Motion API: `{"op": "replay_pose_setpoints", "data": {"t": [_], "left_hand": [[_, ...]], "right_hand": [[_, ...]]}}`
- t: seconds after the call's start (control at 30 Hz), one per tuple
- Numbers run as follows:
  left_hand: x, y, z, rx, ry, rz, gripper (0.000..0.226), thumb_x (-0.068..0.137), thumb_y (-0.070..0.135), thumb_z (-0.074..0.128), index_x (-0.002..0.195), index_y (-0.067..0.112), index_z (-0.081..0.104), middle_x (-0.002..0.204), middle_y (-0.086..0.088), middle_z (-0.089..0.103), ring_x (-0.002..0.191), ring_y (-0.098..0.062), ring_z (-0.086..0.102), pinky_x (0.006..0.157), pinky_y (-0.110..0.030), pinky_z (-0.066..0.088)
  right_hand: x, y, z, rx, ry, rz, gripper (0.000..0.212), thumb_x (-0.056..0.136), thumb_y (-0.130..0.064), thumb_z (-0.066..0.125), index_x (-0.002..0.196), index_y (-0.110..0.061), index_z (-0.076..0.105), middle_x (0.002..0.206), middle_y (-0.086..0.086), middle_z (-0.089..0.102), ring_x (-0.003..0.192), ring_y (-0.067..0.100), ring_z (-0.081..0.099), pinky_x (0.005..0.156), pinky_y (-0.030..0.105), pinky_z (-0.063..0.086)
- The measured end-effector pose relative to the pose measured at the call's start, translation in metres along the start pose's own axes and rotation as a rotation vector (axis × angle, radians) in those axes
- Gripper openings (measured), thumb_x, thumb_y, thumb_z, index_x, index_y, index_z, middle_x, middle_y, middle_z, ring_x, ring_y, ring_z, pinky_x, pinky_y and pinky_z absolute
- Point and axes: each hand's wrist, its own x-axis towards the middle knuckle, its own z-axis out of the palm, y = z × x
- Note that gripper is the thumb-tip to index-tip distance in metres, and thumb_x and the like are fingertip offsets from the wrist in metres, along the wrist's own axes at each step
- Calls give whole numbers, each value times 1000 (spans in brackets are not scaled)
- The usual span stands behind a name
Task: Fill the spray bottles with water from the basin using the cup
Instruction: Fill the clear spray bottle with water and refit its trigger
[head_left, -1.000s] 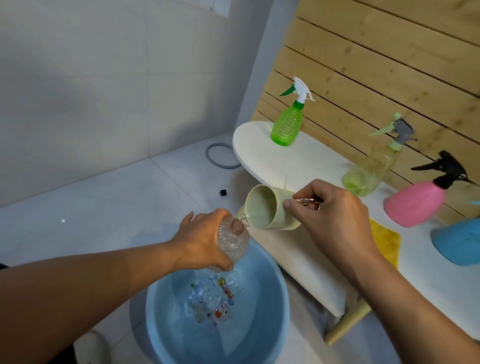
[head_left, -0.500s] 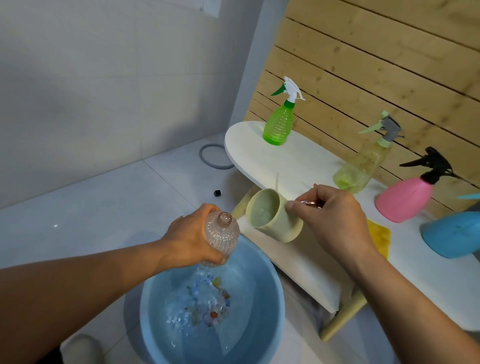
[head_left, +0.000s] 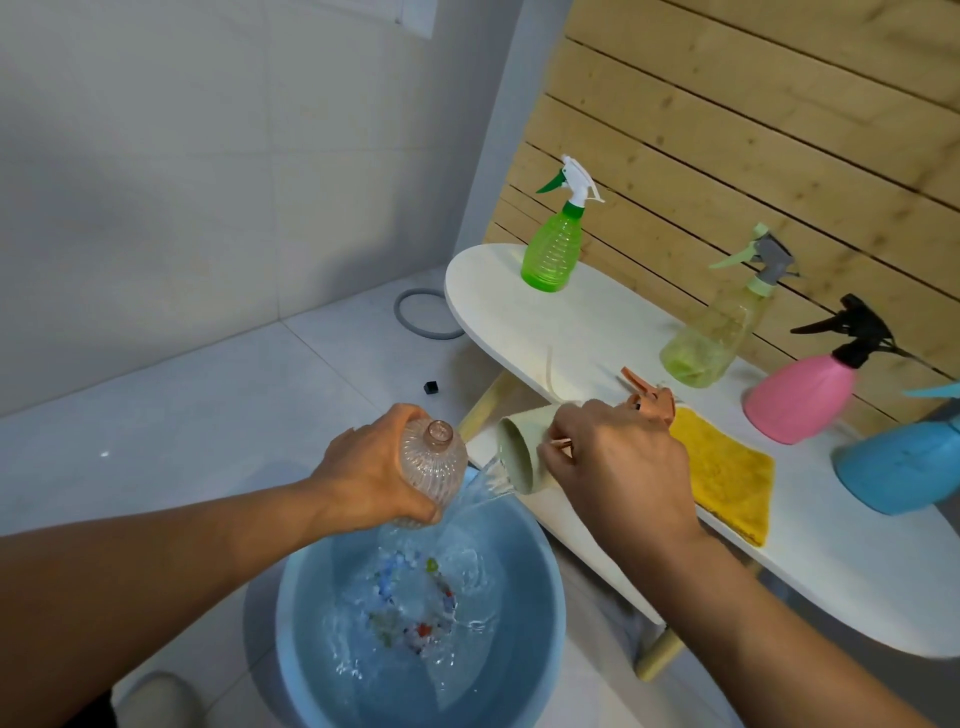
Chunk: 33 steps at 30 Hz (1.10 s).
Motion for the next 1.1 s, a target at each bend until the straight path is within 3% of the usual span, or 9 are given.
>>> {"op": "replay_pose_setpoints", "data": {"t": [0.13, 0.3, 0.47, 0.53, 0.67, 0.77, 0.9, 1.0, 1.1], "left_hand": [[0, 1, 0, 8, -7, 4, 104, 46, 49, 96, 132, 45, 38, 116, 16, 59, 108, -18, 59, 95, -41, 54], [0, 2, 0, 14, -10, -2, 105, 45, 50, 95, 131, 47, 37, 115, 16, 60, 106, -18, 60, 95, -40, 53], [-1, 3, 0, -7, -23, -4, 107, 38, 57, 90, 130, 49, 36, 118, 16, 60, 108, -17, 59, 94, -41, 55], [-2, 3, 0, -22, -26, 2, 107, 39, 56, 92, 129, 49, 36, 117, 17, 59, 108, -16, 59, 93, -40, 56], [-4, 1, 0, -92, 1, 18, 102, 42, 50, 95, 127, 51, 39, 115, 20, 60, 104, -11, 62, 88, -37, 58], [-5, 1, 1, -168, 40, 39, 100, 40, 51, 94, 124, 55, 40, 116, 22, 61, 104, -9, 64, 86, -37, 60], [1, 7, -2, -243, 77, 63, 103, 38, 50, 96, 125, 57, 41, 119, 24, 59, 106, -8, 64, 86, -39, 60], [6, 13, -3, -261, 83, 78, 106, 36, 51, 96, 127, 55, 42, 120, 23, 59, 108, -11, 64, 88, -42, 60], [8, 17, -3, -278, 81, 71, 103, 36, 50, 95, 124, 57, 41, 118, 22, 59, 107, -12, 64, 85, -42, 61]], "right_hand": [[1, -6, -5, -144, 1, -101, 35, 66, -11, 86, 62, -19, 52, 59, 0, 49, 50, 25, 46, 47, 25, 17], [1, -13, -10, -186, -22, -156, 43, 56, -8, 89, 62, -21, 48, 58, -1, 45, 51, 23, 44, 52, 28, 11], [1, -15, -12, -167, 17, -201, 41, 56, -8, 88, 62, -21, 49, 59, -1, 45, 52, 22, 43, 52, 28, 10], [2, -12, -15, -96, 91, -186, 33, 68, -15, 85, 65, -21, 53, 60, -2, 48, 54, 24, 47, 47, 27, 20], [20, 3, -37, 242, 140, 83, 18, 88, -42, 71, 84, -27, 63, 76, -7, 63, 71, 22, 60, 58, 37, 48], [45, 21, -51, 623, 119, 349, 21, 87, -48, 71, 84, -28, 65, 75, -13, 66, 70, 13, 61, 64, 38, 51], [89, 38, -52, 936, 161, 500, 23, 89, -42, 73, 82, -21, 67, 66, -14, 62, 58, 0, 53, 58, 32, 46], [123, 41, -39, 1049, 72, 645, 31, 93, -40, 70, 92, -10, 64, 76, -2, 54, 63, 10, 42, 58, 31, 38], [153, 42, -13, 1223, -86, 762, 23, 95, -36, 70, 97, -15, 61, 83, 2, 56, 62, 13, 40, 54, 27, 39]]}}
